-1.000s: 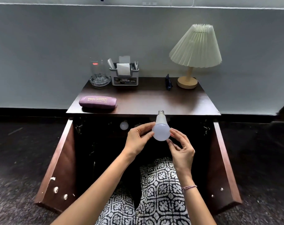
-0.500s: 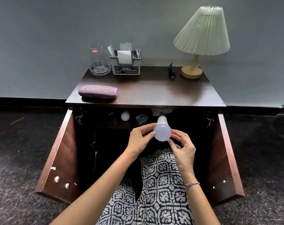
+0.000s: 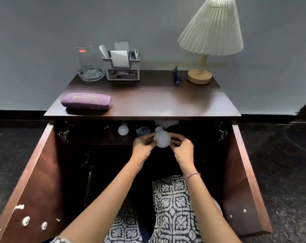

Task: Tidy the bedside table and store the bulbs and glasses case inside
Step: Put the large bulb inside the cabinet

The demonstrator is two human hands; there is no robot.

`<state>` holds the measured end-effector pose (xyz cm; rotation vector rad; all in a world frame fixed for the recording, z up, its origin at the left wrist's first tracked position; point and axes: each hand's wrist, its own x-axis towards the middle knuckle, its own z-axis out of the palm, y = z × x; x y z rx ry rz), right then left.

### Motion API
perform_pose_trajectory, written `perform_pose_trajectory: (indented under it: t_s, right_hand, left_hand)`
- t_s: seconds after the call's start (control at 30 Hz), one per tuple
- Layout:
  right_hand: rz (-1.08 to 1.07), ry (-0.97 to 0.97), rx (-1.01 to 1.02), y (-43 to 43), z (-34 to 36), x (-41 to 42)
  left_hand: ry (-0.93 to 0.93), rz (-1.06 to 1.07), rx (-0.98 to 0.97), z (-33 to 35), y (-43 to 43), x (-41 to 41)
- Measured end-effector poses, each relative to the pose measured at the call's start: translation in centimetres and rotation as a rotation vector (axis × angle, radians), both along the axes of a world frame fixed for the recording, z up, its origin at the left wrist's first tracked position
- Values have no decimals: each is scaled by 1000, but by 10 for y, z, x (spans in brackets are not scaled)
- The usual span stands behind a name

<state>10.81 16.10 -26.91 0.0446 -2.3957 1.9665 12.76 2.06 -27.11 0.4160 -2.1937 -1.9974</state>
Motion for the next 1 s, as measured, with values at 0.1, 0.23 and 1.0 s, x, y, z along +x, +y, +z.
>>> perform_pose_trajectory:
  t_s: [0.1, 0.23, 1.0]
  right_hand:
    - [-26, -16, -11, -5, -11, -16]
    - [-79, -53, 136, -12, -19, -39]
    - [-338, -184, -61, -27, -39, -46]
  left_hand:
    - [-38, 5, -55, -8, 1, -15]
    - [-57, 32, -85, -17, 1, -27]
    - [-22, 64, 28, -47, 15, -33]
